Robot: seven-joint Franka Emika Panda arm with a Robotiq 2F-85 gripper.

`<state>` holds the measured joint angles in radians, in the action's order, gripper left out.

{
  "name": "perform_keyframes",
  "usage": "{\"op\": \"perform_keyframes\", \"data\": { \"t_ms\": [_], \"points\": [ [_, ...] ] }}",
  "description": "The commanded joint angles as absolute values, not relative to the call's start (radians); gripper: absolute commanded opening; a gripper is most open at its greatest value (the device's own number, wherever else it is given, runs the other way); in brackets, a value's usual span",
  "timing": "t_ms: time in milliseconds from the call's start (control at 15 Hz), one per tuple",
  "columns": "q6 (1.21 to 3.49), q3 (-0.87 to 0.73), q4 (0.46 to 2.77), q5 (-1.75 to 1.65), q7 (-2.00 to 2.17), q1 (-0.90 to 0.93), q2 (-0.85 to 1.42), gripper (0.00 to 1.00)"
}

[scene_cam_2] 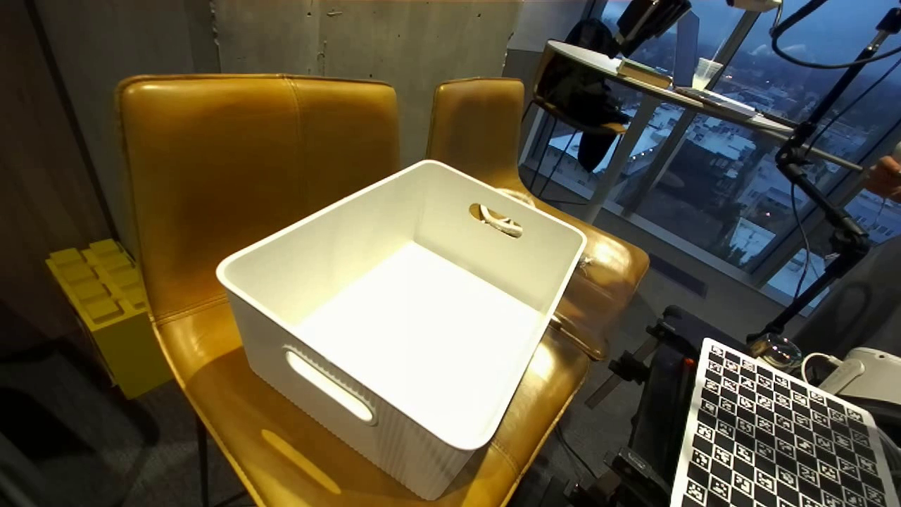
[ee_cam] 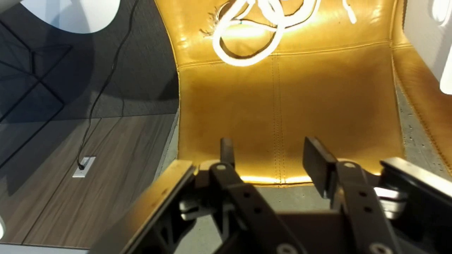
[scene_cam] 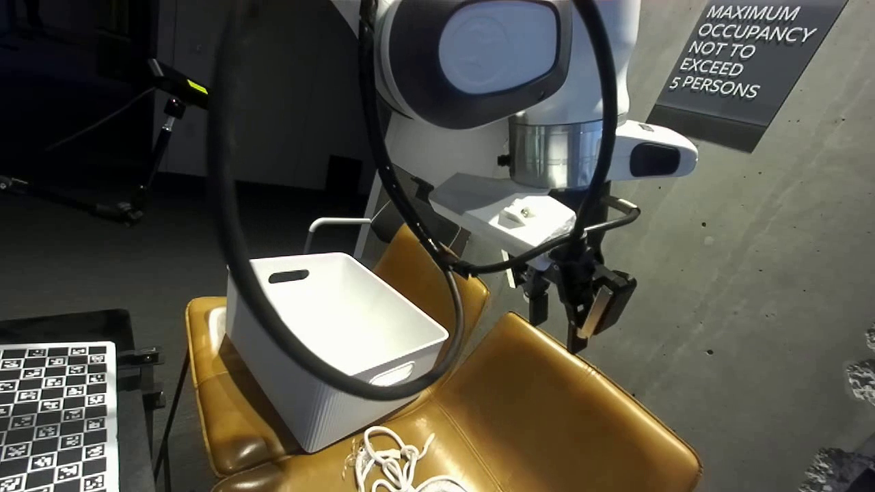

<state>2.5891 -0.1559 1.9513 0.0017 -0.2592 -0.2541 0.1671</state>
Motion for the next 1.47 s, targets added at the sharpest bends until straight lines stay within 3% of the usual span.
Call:
{"op": "perform_keyframes", "data": {
  "t_ms": [0, 133, 200, 733, 1400],
  "points": [
    [2.595, -0.159, 1.994, 0.016, -0.288, -0.254, 0.141, 0.86],
    [2.615, -0.16, 2.01, 0.019, -0.303, -0.26, 0.165, 0.99],
    [2.631, -0.165, 2.017, 0.015, -0.307, -0.264, 0.191, 1.0],
    [2.799, -0.1, 1.911, 0.099, -0.404, -0.394, 0.519, 1.0],
    [2.782, -0.058, 1.672, 0.091, -0.279, -0.446, 0.77, 1.0]
  ]
}}
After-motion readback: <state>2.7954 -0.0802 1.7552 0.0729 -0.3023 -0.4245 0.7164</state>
